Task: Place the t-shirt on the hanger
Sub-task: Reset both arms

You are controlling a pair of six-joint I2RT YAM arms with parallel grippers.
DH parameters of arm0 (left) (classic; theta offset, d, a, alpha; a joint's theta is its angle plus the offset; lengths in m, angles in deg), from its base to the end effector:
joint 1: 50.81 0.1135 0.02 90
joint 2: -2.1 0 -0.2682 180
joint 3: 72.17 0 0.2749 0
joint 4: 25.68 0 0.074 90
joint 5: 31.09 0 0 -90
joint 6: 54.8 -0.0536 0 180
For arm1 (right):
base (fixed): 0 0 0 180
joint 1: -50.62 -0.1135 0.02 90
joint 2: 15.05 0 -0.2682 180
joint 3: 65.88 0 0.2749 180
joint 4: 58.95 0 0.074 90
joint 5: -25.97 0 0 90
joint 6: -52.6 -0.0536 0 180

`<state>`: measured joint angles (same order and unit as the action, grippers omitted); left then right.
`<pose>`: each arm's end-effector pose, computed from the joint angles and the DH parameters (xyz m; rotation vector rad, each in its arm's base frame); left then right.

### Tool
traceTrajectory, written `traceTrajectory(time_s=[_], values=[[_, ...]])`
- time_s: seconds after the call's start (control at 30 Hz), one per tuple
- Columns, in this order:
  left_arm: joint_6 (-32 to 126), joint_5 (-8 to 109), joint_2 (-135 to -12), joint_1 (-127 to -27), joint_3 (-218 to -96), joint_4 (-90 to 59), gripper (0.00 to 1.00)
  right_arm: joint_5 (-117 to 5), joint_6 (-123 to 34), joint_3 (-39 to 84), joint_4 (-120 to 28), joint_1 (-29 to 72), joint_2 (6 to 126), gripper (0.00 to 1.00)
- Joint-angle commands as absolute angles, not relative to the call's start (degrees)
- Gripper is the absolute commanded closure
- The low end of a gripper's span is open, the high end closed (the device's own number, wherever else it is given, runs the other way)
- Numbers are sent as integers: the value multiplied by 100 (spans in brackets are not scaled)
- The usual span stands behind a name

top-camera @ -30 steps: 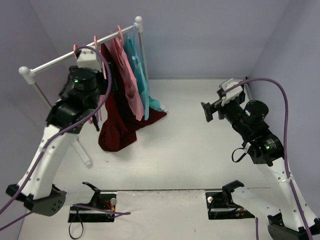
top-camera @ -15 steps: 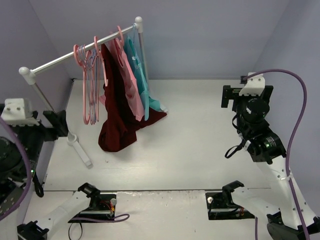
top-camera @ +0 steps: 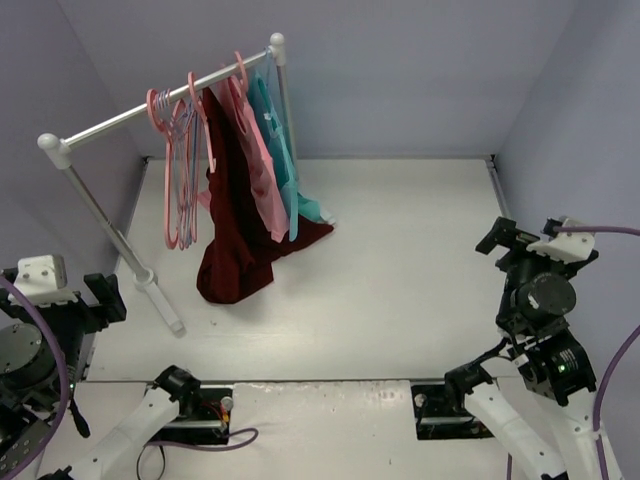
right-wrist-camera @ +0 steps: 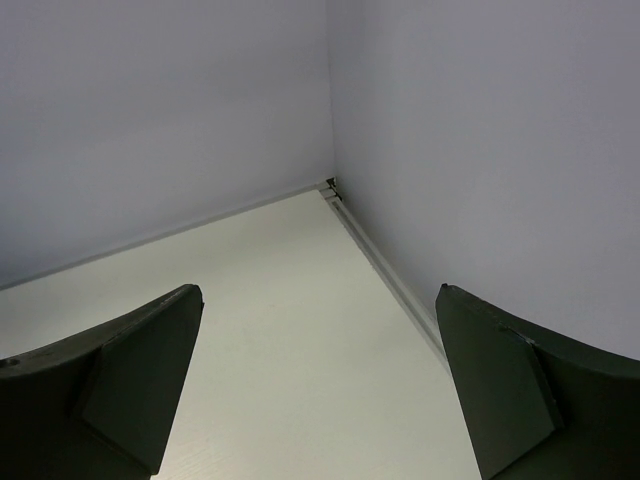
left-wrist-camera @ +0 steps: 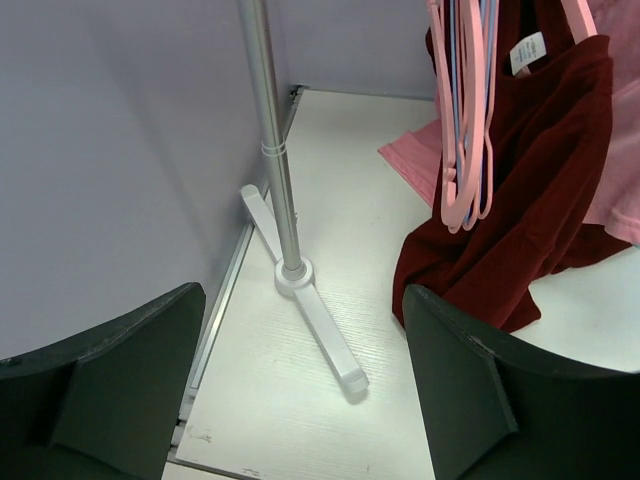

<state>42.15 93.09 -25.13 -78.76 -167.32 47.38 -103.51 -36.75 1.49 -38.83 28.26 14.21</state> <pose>0.0165 0.0253 0.4804 -0.1490 1.6383 0.0304 0.1166 0.0111 0.4499 0.3394 1.2869 -0.1113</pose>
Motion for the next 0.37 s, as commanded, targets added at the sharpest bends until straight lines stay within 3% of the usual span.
traceTrajectory(time_s=[0.0, 0.33], values=[[4451, 9530, -2664, -7850, -16733, 4647, 24, -10605, -3874, 45, -4262, 2847, 1256, 0], [4946, 9235, -2704, -7850, -16473, 4829, 24, -10062, -3795, 34, -4114, 2813, 1070, 0]])
